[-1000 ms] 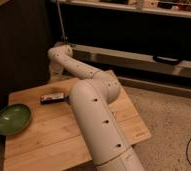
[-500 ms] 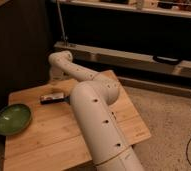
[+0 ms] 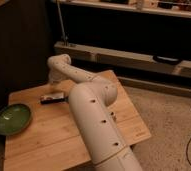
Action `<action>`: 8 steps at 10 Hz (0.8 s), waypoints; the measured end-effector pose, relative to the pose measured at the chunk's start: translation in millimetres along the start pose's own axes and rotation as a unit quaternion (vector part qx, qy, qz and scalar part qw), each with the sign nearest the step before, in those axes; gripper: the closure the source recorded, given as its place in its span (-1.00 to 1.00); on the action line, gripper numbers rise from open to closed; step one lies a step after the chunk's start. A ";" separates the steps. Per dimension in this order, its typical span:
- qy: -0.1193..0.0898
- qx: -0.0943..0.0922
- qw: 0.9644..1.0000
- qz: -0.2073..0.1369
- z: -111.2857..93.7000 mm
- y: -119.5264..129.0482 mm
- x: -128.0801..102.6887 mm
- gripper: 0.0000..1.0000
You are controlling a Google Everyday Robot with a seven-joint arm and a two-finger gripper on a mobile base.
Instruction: Push the eraser across the table
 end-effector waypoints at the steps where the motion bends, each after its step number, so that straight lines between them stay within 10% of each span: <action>1: 0.002 -0.006 1.000 0.000 4.1 3.8 1.3 1.00; 8: 0.031 -0.059 0.997 -0.031 15.1 41.4 2.9 1.00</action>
